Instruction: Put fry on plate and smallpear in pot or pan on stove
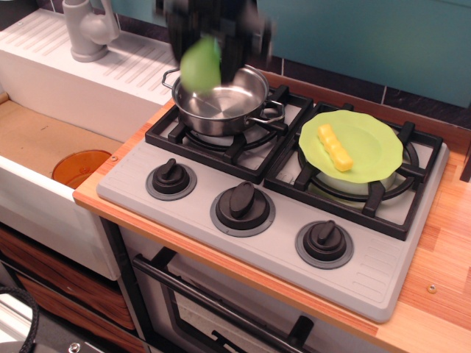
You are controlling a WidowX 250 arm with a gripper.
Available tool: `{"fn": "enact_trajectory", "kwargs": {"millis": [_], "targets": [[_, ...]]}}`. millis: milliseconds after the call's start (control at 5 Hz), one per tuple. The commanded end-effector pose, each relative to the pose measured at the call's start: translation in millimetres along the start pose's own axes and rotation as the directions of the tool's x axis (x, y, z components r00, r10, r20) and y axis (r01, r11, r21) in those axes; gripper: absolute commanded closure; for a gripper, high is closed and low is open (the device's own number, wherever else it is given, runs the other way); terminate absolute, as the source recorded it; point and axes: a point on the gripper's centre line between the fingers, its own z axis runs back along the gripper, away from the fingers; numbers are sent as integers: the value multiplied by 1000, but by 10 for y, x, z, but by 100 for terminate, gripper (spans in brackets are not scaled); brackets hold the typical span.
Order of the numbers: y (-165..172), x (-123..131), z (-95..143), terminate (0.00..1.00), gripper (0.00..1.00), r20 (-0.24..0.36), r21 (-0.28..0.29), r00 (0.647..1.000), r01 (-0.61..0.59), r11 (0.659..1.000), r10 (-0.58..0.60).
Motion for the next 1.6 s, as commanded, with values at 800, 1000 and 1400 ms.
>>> {"fn": "enact_trajectory", "kwargs": {"millis": [800, 1000, 1400], "targets": [[-126, 546, -516, 0, 0, 106, -50, 994, 9, 999, -4], [-154, 553, -505, 0, 0, 109, -54, 994, 6, 998, 0], [-288, 490, -248, 0, 0, 87, -24, 996, -7, 1000, 9]]}}
